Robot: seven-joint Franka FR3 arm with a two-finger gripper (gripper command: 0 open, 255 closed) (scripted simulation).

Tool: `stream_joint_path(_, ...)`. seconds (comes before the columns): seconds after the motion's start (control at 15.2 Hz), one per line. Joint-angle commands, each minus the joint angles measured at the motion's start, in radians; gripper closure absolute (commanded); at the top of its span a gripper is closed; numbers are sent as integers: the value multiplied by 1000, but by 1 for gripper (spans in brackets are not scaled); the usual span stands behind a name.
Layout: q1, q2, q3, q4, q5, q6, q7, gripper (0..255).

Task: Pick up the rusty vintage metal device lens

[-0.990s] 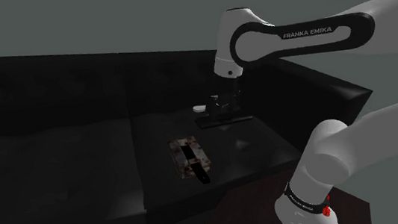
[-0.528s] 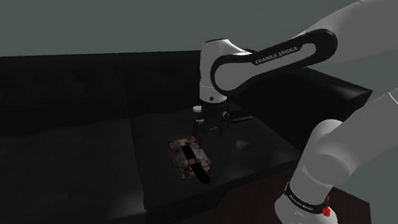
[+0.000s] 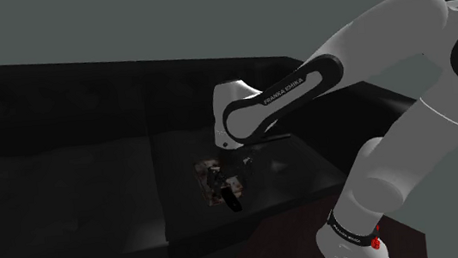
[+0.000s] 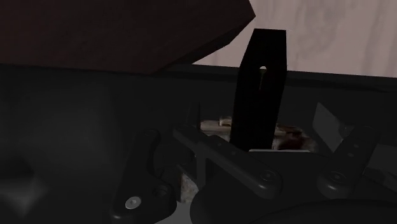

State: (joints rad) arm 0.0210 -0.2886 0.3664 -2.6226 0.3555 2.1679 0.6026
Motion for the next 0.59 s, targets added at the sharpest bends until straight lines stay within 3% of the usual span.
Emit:
stream_joint_path(0.0, -2, 45, 9, 4, 1, 38, 9, 0)
stream_joint_path(0.46, -3, 116, 19, -20, 1, 132, 3, 0)
stream_joint_path(0.53, -3, 115, 19, -20, 1, 131, 2, 255)
